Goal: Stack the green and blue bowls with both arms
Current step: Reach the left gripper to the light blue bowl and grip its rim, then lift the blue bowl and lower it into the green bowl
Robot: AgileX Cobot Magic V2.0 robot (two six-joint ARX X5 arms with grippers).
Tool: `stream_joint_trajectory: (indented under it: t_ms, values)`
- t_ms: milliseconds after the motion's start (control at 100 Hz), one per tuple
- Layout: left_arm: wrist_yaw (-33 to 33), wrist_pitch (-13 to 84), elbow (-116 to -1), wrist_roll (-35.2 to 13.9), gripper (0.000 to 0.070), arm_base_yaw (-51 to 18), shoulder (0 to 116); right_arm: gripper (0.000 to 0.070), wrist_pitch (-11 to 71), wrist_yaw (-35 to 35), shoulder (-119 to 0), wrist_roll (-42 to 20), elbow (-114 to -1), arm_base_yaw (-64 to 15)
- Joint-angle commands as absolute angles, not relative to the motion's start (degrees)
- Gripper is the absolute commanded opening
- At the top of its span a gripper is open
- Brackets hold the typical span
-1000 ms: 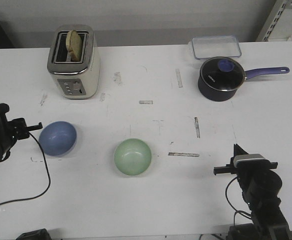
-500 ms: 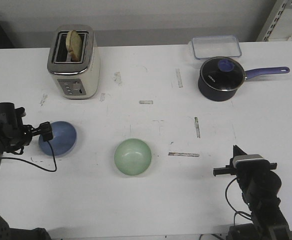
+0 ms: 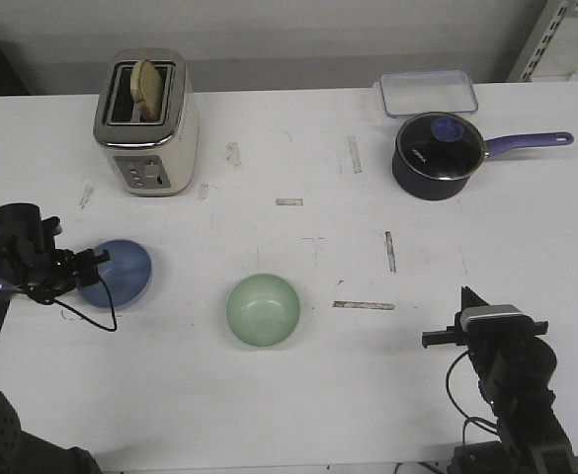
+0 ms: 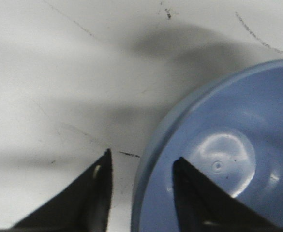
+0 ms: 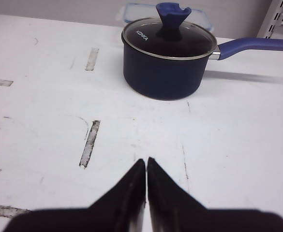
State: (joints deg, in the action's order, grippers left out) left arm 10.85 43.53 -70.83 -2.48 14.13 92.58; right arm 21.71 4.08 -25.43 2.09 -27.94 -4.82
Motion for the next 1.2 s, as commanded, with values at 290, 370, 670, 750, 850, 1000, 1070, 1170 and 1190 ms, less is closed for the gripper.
stream_joint_trajectory:
  t_ms: [290,370,670,750,850,1000,1070,1170,1190]
  values:
    - [8.9,43.1,-72.2,-2.7,0.0000,14.4,93.7,0.0000,21.3,4.1,-25.6,1.3,-27.9,-4.9]
    - [9.4,44.3,-73.9,-2.7,0.0000,14.2,93.3,0.0000,21.3,4.1,-25.6,1.3,-27.9,-4.9]
    - [16.2,47.1,-84.2,-4.4,0.0000,8.2,86.3,0.0000,21.0,4.1,-25.6,1.3,-27.9,-4.9]
    - [17.0,47.0,-85.1,-4.8,0.0000,4.1,83.5,0.0000,21.0,4.1,-25.6,1.3,-27.9,-4.9]
    - [17.0,47.3,-85.1,-4.8,0.0000,-2.5,80.9,0.0000,21.0,4.1,-25.6,1.3,-27.9,-4.9]
    - [16.9,48.1,-85.1,-5.1,0.0000,-13.8,80.5,0.0000,21.0,4.1,-25.6,1.3,-27.9,-4.9]
    - [16.7,48.2,-85.1,-5.0,0.0000,-18.7,81.6,0.0000,21.0,4.1,-25.6,1.3,-27.9,-4.9]
    - [15.6,47.5,-85.1,-5.0,0.0000,-23.9,84.1,0.0000,21.0,4.1,-25.6,1.3,-27.9,-4.9]
    - [15.2,47.4,-85.1,-5.0,0.0000,-24.8,84.9,0.0000,21.0,4.1,-25.6,1.3,-27.9,-4.9]
